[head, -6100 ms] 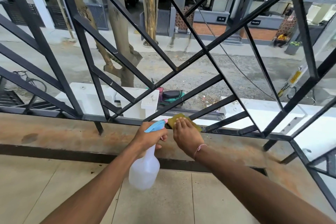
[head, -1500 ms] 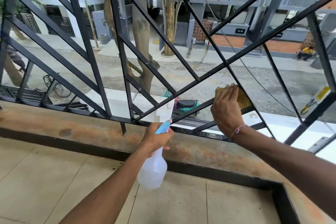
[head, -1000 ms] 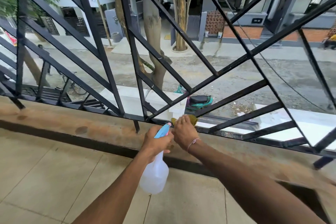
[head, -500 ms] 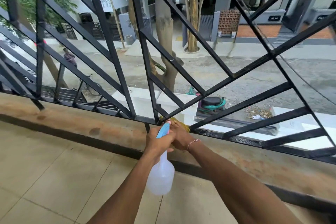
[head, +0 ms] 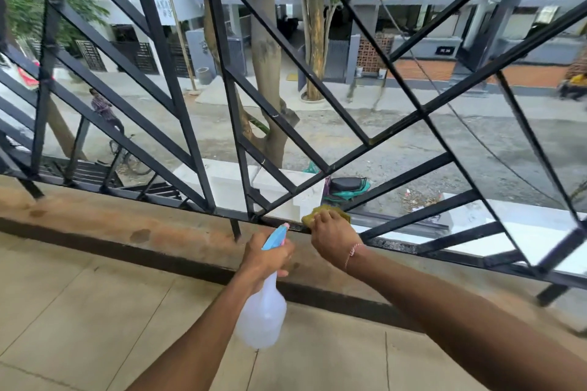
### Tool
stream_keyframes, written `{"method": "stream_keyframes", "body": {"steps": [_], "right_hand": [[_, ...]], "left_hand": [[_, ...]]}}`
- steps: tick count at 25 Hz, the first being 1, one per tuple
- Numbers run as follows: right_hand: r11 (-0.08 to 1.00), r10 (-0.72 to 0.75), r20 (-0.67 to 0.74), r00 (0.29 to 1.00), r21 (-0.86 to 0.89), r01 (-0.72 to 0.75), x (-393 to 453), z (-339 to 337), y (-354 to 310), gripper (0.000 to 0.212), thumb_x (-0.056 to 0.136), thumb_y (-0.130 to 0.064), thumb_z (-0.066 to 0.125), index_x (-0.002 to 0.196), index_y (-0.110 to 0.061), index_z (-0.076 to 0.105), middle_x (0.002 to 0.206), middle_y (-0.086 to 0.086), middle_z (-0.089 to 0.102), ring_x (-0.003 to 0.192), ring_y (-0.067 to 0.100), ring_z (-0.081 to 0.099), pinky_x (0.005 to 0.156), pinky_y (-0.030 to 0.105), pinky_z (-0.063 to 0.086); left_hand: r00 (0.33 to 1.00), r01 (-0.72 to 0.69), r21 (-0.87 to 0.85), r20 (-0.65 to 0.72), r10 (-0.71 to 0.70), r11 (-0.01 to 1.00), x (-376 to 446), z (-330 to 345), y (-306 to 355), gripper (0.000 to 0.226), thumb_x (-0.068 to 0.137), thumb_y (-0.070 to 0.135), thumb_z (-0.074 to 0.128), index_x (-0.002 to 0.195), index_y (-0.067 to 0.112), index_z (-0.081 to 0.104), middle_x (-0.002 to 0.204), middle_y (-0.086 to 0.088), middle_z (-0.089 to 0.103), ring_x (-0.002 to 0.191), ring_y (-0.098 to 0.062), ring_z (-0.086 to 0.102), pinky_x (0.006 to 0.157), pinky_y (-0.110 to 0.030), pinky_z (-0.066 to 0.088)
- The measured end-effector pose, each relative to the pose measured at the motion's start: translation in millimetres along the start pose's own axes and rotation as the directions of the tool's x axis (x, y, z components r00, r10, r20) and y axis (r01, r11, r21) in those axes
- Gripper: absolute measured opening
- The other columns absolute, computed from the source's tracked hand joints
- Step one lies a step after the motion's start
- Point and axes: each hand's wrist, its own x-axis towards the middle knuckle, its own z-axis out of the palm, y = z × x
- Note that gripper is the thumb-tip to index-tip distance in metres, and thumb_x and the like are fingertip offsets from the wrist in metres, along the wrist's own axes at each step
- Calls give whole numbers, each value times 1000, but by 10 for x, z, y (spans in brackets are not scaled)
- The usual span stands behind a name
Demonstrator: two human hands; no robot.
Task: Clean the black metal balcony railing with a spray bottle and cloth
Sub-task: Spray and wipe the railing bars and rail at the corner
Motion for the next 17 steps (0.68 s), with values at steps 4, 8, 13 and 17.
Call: {"method": "stream_keyframes", "body": {"steps": [4,8,13,17], "right_hand": [[982,91,-55,994,-162,-99,-381,-356,473,36,104,-17,38,131,-5,58,125,14,57,115,32,51,101,44,42],[934,239,-42,970,-261,-242,-785,-617,1074,32,101,-17,41,128,-8,57,117,11,56,109,28,50,99,42,43],[859,362,-162,918,-325,-396,-1039,-651,1504,57,92,-10,14,138,11,41,134,27,50,128,38,43,107,42,39],[852,424,-162,891,-261,-453,-1030,-706,1341,54,91,-12,19,130,8,52,128,31,57,124,42,48,108,44,37]], "left_hand": [[999,-2,25,53,1,1000,-45,41,9,29,86,22,75,110,12,62,105,-13,67,94,-22,69,63,-32,62],[998,-27,0,63,27,1000,-122,71,53,11,87,18,73,95,13,67,93,-11,67,87,-20,67,63,-32,62],[994,-54,-16,89,56,998,-295,44,147,8,89,14,72,93,19,67,92,-9,66,84,-19,66,67,-34,63],[994,-78,11,83,77,997,-456,-119,202,7,84,4,72,90,7,73,87,-8,67,78,-18,65,67,-37,64]]}}
